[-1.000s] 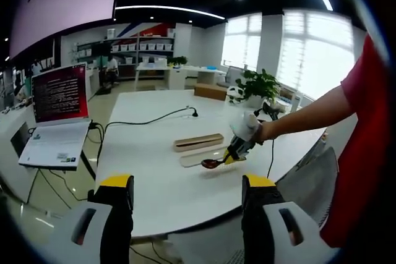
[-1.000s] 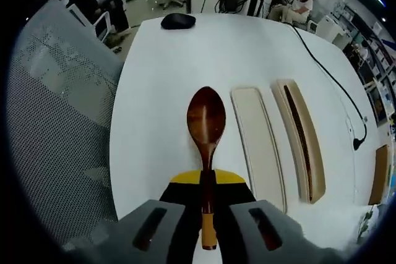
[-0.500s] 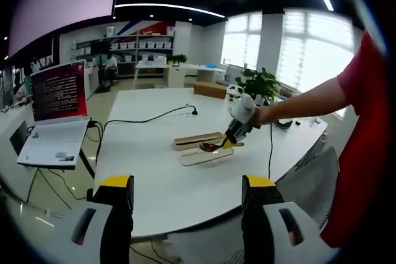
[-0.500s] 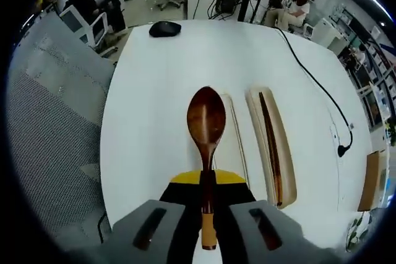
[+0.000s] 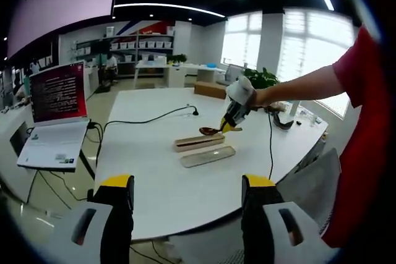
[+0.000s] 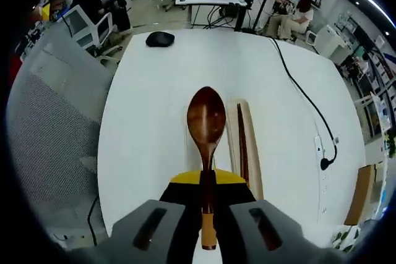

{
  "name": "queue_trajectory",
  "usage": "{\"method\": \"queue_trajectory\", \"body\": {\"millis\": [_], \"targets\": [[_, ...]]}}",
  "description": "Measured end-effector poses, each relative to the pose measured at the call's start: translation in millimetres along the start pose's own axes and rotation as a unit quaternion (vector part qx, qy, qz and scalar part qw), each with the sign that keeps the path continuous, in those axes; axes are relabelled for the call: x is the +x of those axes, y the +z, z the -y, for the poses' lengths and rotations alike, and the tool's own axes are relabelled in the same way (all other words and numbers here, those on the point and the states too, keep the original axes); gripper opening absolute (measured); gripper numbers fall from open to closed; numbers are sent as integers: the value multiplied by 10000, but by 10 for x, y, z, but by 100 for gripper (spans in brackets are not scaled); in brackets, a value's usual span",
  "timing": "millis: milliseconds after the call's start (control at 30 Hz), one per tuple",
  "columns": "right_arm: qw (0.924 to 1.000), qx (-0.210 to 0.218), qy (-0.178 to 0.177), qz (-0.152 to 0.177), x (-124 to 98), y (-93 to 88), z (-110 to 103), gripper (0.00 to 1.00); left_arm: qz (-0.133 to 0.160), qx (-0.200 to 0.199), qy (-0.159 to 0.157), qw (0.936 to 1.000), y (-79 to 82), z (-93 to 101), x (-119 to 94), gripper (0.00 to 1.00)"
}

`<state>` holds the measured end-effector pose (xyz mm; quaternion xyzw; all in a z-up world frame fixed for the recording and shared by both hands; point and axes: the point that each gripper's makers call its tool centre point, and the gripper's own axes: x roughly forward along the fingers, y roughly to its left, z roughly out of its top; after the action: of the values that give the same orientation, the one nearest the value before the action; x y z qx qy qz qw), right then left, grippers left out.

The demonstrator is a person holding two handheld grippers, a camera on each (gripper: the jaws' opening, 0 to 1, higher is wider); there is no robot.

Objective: Arrange the utensils inside the cutlery case until each visible utensil rests in its matching compartment.

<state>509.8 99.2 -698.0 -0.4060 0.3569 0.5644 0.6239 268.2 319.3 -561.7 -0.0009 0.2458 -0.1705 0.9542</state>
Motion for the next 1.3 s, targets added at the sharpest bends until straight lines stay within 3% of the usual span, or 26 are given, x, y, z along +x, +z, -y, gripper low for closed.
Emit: {"method": "queue_trajectory", "body": {"millis": [167, 700, 933, 1033, 1300], "targets": [[10000, -97, 14, -4, -102, 22, 204, 1, -70, -10, 32, 10000, -20, -23, 6, 72], [9991, -406, 81, -20, -309, 237, 560, 1, -174, -113, 89, 9997, -80, -47, 74, 72], [9998, -199, 83, 32, -198, 222, 677, 1, -260, -160, 87, 9995, -148, -55, 109, 72], [9993, -337, 150, -82, -121, 210, 652, 1, -405, -196, 62, 9990, -210, -66, 148, 72], [9993, -268, 177, -182, 60, 151, 773, 1, -335, -148, 54, 9993, -103, -114, 215, 72]]}}
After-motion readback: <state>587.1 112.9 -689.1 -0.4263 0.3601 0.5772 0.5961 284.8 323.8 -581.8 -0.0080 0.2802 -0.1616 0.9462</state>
